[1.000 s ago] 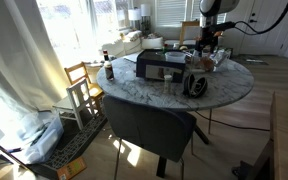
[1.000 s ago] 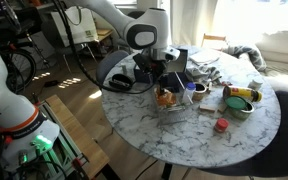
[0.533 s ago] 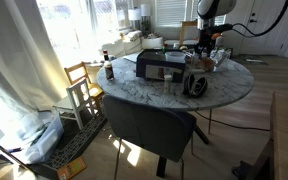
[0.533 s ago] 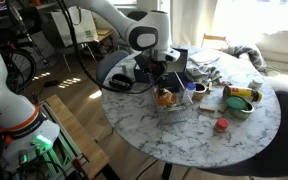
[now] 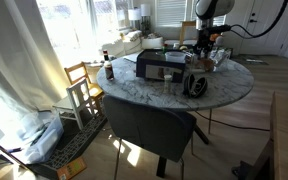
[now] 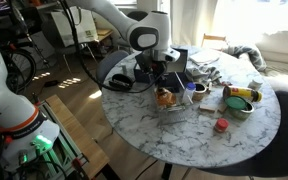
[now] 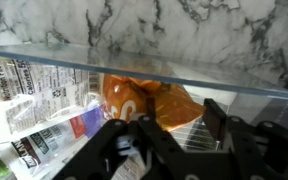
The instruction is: Move the object from the vegetable fridge box to the blue box
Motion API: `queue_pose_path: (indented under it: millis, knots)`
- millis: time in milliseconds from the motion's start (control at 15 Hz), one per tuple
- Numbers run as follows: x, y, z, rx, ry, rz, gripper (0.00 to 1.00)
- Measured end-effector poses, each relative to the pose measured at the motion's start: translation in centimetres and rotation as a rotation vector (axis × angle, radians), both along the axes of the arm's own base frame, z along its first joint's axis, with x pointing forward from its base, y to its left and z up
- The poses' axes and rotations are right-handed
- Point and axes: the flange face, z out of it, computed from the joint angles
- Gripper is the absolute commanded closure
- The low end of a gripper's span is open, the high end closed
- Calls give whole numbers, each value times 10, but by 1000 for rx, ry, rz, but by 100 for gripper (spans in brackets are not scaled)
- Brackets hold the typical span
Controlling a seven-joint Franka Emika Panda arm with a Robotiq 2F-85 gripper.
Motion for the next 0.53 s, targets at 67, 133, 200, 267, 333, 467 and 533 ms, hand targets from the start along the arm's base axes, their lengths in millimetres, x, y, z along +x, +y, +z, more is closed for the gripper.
queue_pose_path:
  millis: [67, 133, 200, 267, 333, 467, 533]
  knots:
    - [1, 0, 0, 0, -1, -2, 88]
    - [1, 0, 0, -1, -2, -4, 96]
    - [2, 0, 0, -2, -3, -7, 99]
    - [2, 0, 1, -2, -4, -9, 100]
    - [2, -1, 1, -3, -5, -11, 100]
    - [3, -1, 3, -4, -8, -14, 100]
    - [4, -1, 4, -5, -11, -14, 100]
